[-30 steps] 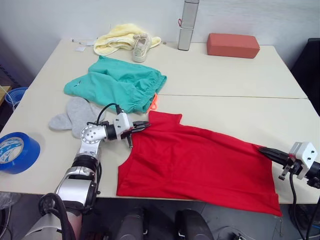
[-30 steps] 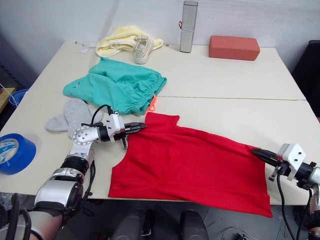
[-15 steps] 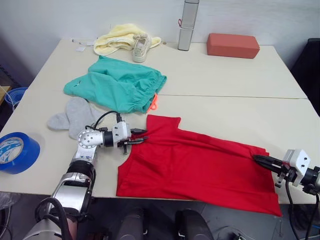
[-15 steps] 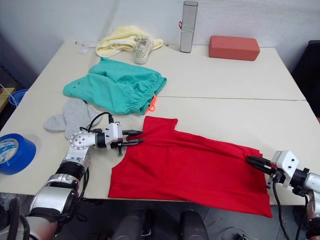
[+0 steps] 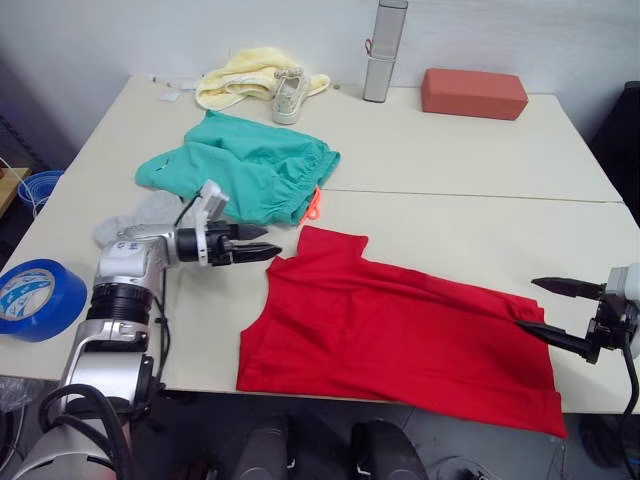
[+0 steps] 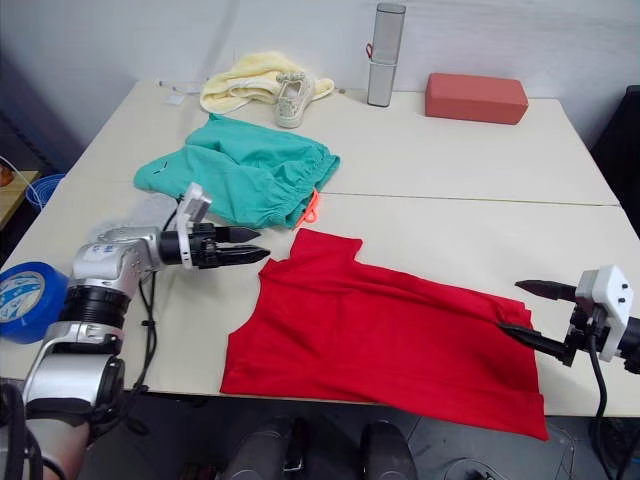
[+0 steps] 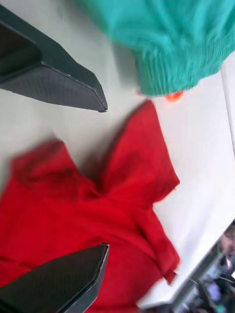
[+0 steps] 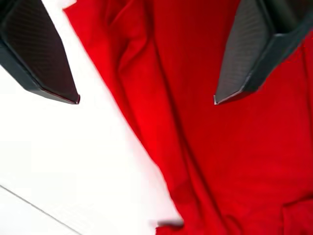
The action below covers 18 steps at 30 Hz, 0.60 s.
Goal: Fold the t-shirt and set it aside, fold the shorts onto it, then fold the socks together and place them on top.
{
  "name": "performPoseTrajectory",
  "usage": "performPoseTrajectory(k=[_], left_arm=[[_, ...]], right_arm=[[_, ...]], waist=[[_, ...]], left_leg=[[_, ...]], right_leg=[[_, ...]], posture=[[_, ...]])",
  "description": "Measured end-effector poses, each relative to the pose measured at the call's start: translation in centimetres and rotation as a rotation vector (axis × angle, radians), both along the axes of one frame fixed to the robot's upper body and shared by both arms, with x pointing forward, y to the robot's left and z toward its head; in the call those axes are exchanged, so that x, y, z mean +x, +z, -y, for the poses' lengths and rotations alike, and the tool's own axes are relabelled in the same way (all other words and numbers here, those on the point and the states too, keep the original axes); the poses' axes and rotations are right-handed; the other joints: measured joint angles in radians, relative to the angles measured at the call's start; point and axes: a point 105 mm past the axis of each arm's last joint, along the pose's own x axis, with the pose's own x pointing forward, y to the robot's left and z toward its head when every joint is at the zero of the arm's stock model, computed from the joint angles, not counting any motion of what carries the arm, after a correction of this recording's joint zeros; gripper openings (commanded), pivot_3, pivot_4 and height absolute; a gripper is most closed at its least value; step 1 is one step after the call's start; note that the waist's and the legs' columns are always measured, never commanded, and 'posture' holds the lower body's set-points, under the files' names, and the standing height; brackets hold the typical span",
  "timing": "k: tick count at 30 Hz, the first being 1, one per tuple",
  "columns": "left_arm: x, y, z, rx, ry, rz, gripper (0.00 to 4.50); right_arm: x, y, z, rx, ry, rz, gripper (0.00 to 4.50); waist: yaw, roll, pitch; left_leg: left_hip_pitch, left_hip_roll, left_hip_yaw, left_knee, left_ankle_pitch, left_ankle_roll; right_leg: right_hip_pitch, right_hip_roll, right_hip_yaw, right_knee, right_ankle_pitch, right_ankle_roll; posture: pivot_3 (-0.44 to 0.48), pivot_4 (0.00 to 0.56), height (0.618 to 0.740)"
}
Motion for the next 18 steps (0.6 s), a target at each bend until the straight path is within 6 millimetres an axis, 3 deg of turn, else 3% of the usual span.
performPoseTrajectory(k=[5,18], left_arm=[[1.3,-0.3,2.6,0.035,0.06,-0.143,4.5],[3.2,-0.8,5.6,0.075,0.118,-0.224,4.5]], right_arm=[[1.2,0.6,-0.3,0.025,-0.003,-0.007,4.48],[1.4,-0.4,0.2,-0.013,0.011,-0.06,4.48]], waist=[[-0.002,-0.001,0.0],[0.017,-0.001,0.0]], left_leg=[[0.0,0.0,0.0,0.0,0.0,-0.001],[0.0,0.0,0.002,0.002,0.001,-0.001]], right_leg=[[0.0,0.001,0.0,0.0,0.0,0.0],[-0.001,0.0,0.001,0.0,0.0,0.001]], posture=[[0.0,0.15,0.74],[0.0,0.15,0.74]])
